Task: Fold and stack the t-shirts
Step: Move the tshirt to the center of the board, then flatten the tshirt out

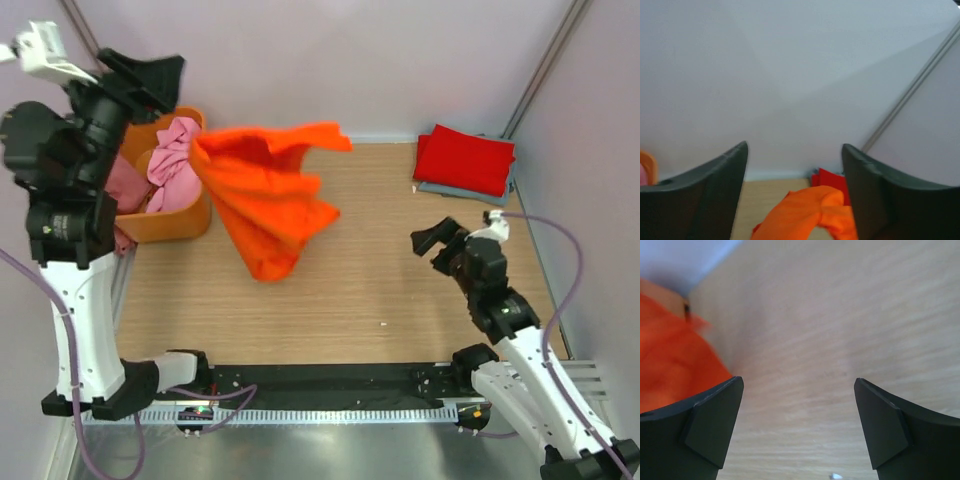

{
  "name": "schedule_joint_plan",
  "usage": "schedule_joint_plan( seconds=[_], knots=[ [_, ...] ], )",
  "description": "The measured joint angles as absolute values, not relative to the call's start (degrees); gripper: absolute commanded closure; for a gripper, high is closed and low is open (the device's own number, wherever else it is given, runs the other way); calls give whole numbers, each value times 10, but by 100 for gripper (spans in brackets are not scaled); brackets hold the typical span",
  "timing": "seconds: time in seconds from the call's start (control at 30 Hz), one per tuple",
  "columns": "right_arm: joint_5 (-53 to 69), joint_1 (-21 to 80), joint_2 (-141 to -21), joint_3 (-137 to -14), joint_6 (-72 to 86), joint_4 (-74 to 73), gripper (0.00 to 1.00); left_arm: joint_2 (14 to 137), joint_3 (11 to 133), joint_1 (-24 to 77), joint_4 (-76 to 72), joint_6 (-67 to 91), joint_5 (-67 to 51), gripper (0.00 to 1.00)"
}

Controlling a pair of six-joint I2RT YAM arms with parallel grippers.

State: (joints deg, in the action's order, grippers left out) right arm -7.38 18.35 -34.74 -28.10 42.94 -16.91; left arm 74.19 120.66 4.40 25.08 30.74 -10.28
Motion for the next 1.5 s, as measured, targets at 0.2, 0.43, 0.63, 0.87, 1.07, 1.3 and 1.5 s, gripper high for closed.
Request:
schedule_joint_plan(
  seconds=[0.2,0.43,0.63,0.87,1.07,1.3,1.5],
  knots=[
    [-159,183,-365,-502,397,-281,0,682,885,45,310,313,-137,0],
    [-52,189,-432,-489,386,-286,4,618,646,46,419,295,-124,3],
    [-9,281,-617,-455,384,-279,5,509,575,55,415,299,-131,9],
    [21,314,-825,-531,361,-246,9,493,479,135,415,328,-111,12],
    [37,314,-972,-664,333,-196,10,456,440,190,418,362,-81,14],
    [58,314,-1074,-741,316,-177,10,451,423,274,418,405,-31,14],
    [74,314,-1127,-777,307,-170,11,448,396,338,418,437,16,14]
  ],
)
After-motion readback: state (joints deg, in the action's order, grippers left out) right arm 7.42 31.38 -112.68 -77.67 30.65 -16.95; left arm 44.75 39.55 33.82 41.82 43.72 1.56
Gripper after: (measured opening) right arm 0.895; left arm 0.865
